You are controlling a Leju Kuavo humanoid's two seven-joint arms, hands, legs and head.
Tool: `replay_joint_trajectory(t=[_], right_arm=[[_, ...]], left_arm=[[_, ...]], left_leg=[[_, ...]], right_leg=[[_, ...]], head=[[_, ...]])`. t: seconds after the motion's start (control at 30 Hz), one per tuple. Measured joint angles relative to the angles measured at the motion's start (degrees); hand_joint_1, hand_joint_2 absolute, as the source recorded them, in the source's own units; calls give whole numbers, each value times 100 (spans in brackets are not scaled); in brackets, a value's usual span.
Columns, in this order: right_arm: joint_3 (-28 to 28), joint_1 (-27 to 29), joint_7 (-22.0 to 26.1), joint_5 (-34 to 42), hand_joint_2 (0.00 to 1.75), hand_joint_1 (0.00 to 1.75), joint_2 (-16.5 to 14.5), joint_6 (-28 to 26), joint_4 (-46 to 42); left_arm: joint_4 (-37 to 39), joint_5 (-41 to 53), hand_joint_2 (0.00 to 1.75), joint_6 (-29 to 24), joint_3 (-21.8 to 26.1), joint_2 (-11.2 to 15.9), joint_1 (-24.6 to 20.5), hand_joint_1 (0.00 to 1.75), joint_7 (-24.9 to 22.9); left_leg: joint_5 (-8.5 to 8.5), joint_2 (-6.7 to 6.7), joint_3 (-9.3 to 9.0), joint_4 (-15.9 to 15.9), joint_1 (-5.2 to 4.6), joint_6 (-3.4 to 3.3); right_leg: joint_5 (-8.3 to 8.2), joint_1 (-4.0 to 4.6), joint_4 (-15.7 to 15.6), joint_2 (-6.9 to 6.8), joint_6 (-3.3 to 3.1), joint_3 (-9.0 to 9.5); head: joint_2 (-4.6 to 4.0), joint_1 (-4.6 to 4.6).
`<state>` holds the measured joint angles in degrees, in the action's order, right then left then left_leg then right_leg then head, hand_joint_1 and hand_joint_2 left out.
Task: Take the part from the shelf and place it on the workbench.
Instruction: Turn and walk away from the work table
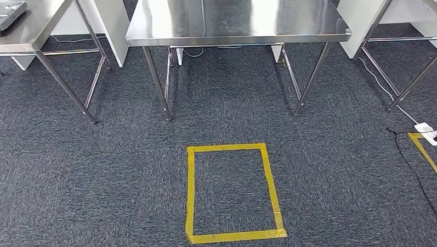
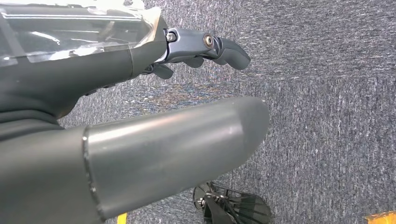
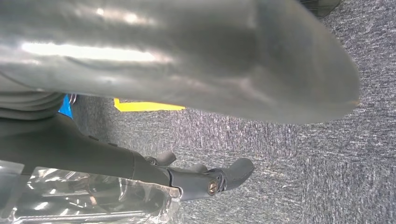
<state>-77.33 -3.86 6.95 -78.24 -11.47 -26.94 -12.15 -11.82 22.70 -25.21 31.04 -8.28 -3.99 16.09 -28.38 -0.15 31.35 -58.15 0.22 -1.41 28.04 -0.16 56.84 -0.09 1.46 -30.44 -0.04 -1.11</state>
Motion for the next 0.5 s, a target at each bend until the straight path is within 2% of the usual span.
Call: replay_joint_trajectory(t=[0.5], right_arm=[[0,2,5,21,0,0,-1,10,0]], left_arm=[[0,20,0,-37,2,-25,0,0,132]], left_leg=[[3,1,3,1,34,5]], right_leg=[[1,21,3,0,-2,-7]], head=[[0,-1]])
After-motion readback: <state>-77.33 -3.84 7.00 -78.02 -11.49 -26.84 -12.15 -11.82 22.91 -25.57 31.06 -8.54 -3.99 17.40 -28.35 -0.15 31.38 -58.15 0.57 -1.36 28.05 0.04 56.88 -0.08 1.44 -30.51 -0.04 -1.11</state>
